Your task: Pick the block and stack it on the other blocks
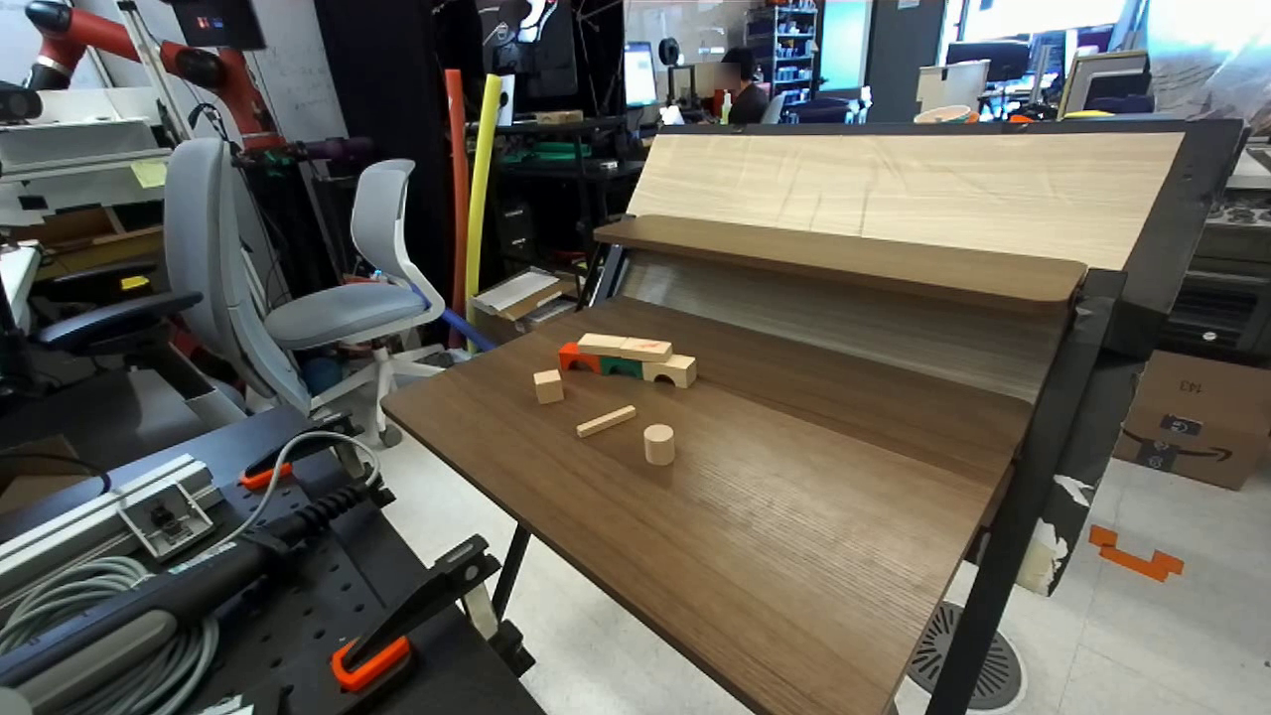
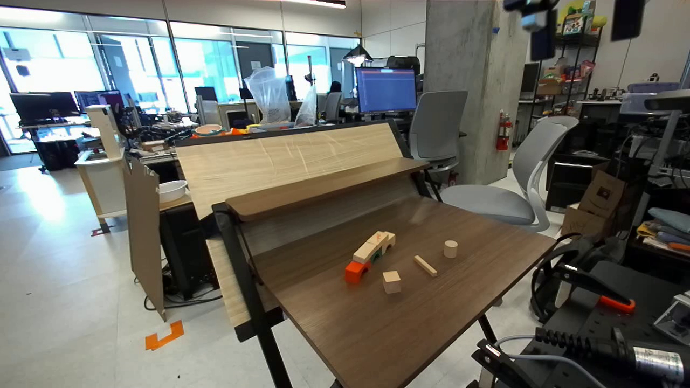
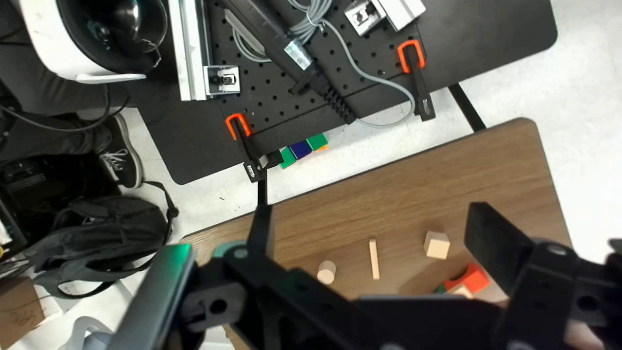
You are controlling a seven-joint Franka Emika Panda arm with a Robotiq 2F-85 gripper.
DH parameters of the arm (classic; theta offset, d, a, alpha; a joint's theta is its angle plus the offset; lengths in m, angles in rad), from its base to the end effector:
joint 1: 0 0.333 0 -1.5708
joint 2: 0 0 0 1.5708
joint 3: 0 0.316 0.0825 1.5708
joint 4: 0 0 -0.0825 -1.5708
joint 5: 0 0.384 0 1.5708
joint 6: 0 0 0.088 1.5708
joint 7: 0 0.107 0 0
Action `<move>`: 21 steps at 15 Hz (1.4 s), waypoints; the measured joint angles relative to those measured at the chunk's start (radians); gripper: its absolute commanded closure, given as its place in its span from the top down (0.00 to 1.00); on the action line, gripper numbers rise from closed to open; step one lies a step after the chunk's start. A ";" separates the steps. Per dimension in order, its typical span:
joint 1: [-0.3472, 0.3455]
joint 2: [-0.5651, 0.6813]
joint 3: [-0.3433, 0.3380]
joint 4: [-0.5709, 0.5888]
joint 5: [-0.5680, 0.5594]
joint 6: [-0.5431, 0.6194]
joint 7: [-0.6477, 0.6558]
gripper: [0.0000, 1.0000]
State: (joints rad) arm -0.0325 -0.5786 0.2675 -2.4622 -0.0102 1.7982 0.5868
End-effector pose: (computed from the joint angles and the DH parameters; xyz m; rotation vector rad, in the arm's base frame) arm 0.3573 0.0910 0.4814 2.9008 -0.5855 -0.0526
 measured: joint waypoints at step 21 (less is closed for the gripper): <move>-0.139 0.381 -0.101 -0.037 -0.262 0.648 0.373 1.00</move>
State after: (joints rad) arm -0.1717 -0.1975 0.1666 -2.4992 -0.2722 2.4463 0.9597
